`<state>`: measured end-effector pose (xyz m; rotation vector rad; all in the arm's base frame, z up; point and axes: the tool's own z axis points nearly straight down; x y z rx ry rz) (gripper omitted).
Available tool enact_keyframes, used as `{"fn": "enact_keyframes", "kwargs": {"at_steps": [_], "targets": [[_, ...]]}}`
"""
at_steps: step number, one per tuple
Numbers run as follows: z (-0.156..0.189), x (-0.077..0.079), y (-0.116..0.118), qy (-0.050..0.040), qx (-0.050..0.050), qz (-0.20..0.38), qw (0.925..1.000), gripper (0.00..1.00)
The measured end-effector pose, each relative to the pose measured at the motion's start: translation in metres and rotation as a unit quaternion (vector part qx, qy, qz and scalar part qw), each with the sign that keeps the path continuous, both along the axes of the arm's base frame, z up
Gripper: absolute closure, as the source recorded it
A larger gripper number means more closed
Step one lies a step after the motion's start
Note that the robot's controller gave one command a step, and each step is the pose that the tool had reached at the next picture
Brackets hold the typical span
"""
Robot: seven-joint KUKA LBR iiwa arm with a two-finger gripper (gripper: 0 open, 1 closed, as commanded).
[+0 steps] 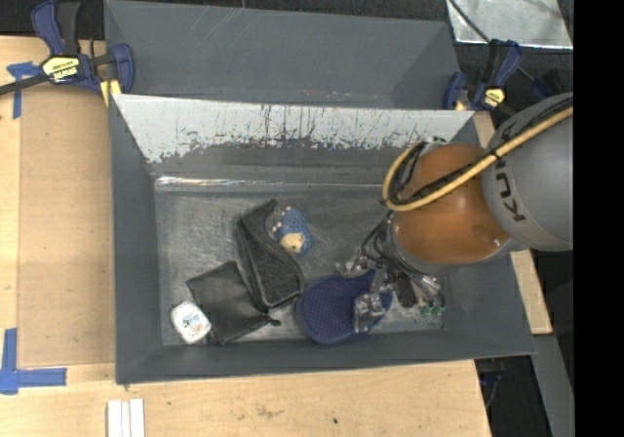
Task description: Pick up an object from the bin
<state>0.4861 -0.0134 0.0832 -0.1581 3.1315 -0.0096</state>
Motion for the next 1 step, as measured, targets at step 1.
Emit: {"fn": "enact_keyframes", "kwargs": {"at_steps": [1], "targets": [[0.1293,0.0134,0.0183,-0.0029,0.003,-0.036,0.9993,1.00]]}}
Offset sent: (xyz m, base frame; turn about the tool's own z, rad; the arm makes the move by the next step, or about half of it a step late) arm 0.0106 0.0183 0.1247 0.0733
